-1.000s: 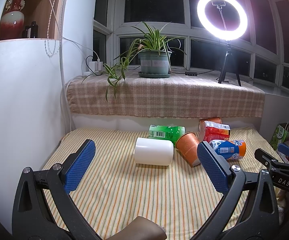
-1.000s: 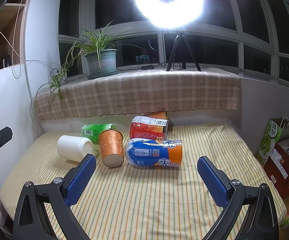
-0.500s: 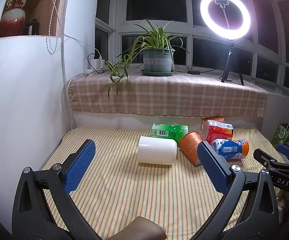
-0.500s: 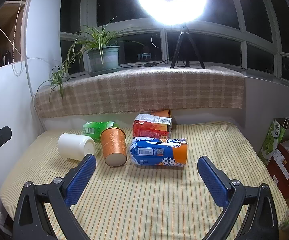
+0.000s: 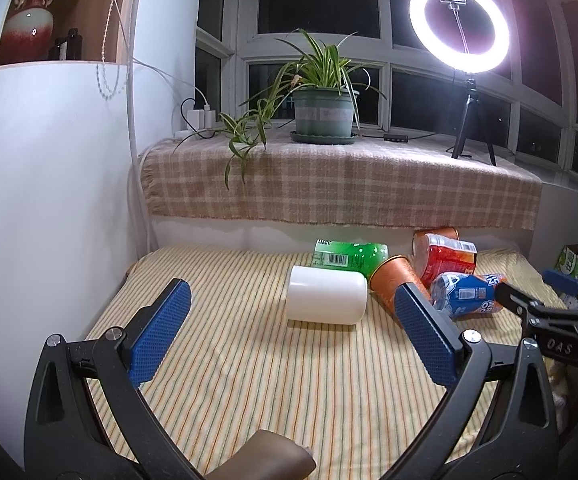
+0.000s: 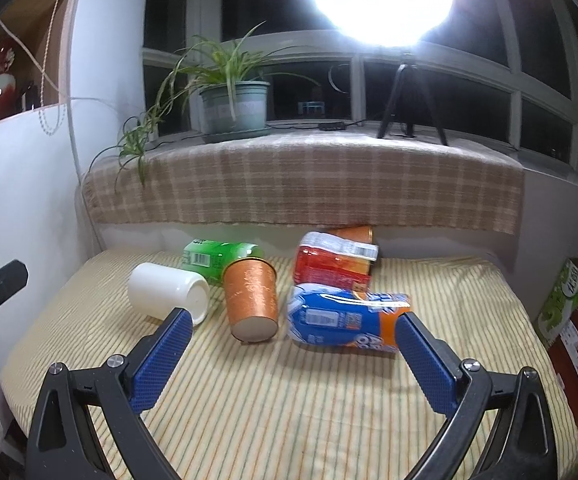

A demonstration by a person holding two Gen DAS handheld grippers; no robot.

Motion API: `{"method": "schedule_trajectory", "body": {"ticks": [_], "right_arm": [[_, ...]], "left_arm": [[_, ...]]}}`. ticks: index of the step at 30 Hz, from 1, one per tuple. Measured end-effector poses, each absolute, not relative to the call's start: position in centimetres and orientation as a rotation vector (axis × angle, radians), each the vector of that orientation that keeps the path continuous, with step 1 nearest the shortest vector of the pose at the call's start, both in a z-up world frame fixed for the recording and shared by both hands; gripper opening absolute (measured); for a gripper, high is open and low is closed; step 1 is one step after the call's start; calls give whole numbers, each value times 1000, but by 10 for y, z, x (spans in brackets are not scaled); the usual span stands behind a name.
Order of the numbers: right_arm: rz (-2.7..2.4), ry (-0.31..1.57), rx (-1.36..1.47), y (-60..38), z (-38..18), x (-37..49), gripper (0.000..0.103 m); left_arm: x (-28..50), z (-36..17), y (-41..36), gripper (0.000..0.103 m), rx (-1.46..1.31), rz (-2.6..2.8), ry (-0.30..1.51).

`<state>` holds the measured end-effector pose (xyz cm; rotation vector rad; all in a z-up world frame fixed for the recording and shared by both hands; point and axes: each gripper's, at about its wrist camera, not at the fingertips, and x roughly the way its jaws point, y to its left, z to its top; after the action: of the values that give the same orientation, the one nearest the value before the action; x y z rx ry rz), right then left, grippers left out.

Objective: Flip cup upright
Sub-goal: 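Move the right gripper toward the lying green tea bottle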

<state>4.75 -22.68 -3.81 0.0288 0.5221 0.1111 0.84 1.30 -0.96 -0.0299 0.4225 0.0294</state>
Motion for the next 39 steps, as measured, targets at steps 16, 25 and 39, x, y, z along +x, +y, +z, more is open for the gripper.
{"method": "schedule_trajectory", "body": {"ticks": [16,25,39], "right_arm": [[288,596,-123,-188,-32,143,102],[406,732,-270,-157,-44,207,98],[505,937,-419,-118,-83,284,87]], "left_arm": [[14,-34,46,103,-16,76,510],[12,-43,66,103,-38,99,545],[13,-53,93,103,-61,152,573]]}}
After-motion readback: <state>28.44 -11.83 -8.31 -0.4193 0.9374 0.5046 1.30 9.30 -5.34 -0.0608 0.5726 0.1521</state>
